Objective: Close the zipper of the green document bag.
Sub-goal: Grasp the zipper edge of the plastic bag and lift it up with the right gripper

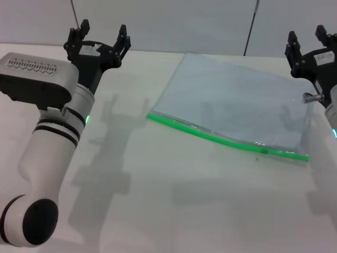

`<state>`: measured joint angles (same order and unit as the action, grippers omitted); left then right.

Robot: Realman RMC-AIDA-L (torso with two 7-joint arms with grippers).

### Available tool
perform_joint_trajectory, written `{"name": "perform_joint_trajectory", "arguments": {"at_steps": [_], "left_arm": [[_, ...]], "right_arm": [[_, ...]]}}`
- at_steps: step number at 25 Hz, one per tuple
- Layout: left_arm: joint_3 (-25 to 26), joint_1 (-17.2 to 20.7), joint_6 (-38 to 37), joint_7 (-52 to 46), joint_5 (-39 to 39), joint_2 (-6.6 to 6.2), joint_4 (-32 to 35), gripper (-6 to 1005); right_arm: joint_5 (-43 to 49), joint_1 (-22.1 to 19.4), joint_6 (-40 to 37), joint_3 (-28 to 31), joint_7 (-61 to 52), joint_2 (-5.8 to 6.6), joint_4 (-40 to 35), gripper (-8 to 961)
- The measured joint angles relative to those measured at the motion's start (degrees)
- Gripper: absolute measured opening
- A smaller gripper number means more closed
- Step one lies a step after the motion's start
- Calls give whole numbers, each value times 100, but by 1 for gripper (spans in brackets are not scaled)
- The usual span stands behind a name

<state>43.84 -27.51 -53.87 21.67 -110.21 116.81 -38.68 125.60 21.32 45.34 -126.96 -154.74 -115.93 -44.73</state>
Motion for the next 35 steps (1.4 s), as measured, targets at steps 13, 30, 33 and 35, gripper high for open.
{"name": "perform_joint_trajectory", "arguments": {"at_steps": [13,30,33,35], "left_arm": [[2,-3,154,5,0,-12,17,842],[23,44,146,33,0,-53,48,842],[23,49,155,35,0,-53,59,842],[26,54,156,36,0,-53,67,842]], "right_arm": [[0,5,-473,-10,-174,12,-76,555],[1006,-1099,-2799,-227,-168,1245,-2812,554],[1204,-1287,-3706,-175,-126,1525,-3391,554],[1246,-1381,-4150,-134,13,1618,-3596,554]]}}
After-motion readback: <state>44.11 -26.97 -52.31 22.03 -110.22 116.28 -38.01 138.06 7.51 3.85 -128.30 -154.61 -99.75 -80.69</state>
